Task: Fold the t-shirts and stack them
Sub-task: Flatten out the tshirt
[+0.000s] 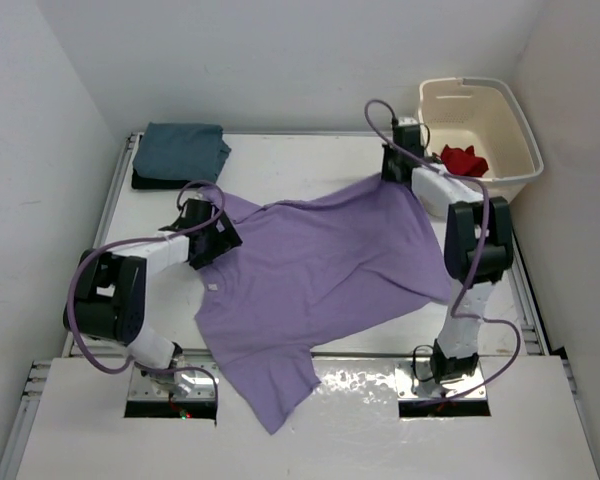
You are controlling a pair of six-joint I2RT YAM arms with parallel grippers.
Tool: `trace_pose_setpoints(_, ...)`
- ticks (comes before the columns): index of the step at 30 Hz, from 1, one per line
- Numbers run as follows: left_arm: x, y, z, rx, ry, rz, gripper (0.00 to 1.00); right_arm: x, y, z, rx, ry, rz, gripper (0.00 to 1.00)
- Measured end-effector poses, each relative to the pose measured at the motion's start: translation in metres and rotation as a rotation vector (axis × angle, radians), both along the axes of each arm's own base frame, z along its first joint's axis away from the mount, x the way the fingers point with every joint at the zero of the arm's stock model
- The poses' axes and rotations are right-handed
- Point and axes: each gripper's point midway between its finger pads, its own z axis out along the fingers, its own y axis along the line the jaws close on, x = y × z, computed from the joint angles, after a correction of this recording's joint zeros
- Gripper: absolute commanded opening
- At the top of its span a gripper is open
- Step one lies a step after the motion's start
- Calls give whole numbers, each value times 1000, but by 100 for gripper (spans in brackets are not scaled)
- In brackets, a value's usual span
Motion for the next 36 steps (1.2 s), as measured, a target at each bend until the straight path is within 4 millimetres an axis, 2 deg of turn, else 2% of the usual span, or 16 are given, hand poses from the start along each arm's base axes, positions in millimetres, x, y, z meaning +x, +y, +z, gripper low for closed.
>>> trace_pose_setpoints(2, 5, 0, 0, 6, 0, 4, 92, 39, -3, 16, -24, -65, -30, 9)
trace_pose_setpoints(3, 7, 1, 0, 9, 0, 5, 91, 59, -5, 22, -34, -92, -51, 22)
trace_pose_setpoints(4, 10, 1, 0, 11, 0, 6, 91, 76, -7, 27, -44, -112, -70, 74)
trace_pose_setpoints(5, 12, 0, 0, 13, 1, 7, 91, 95, -9, 32, -50, -141, -90, 99)
trace_pose_setpoints(7, 15, 0, 0, 17, 4, 6, 91, 120, -14, 38, -65, -181, -108, 99)
trace_pose_setpoints(8, 15, 1, 1, 18, 6, 6, 91, 124, -15, 39, -62, -190, -110, 99)
trace_pose_setpoints(12, 15, 2, 2, 30, 15, 3, 91, 118, -10, 32, -31, -170, -63, 99)
trace_pose_setpoints(15, 19, 2, 8, 35, 6, -1, 92, 86, 1, 24, -13, -112, 2, 99)
trace_pose_setpoints(17, 27, 1, 15, 32, -16, 0, 91, 59, 15, 22, -4, -77, 60, 99)
trace_pose_setpoints(21, 43, -4, 27, 9, -68, -3, 93, -2, 41, 20, 14, -22, 150, 99)
trace_pose_setpoints(23, 51, -7, 23, 4, -69, -3, 92, -33, 44, 10, 18, 13, 168, 99)
trace_pose_setpoints(26, 65, -10, 3, 7, -25, -7, 91, -67, 34, -16, 15, 97, 152, 99)
trace_pose_setpoints(32, 128, -19, 5, 15, -82, -13, 91, -131, 4, -78, 17, 289, 72, 99)
trace_pose_setpoints(33, 139, -20, 5, 21, -86, -18, 91, -141, -2, -85, 15, 313, 60, 99)
trace_pose_setpoints(36, 184, -26, 7, 40, -130, -40, 91, -148, -10, -82, 28, 302, 38, 99)
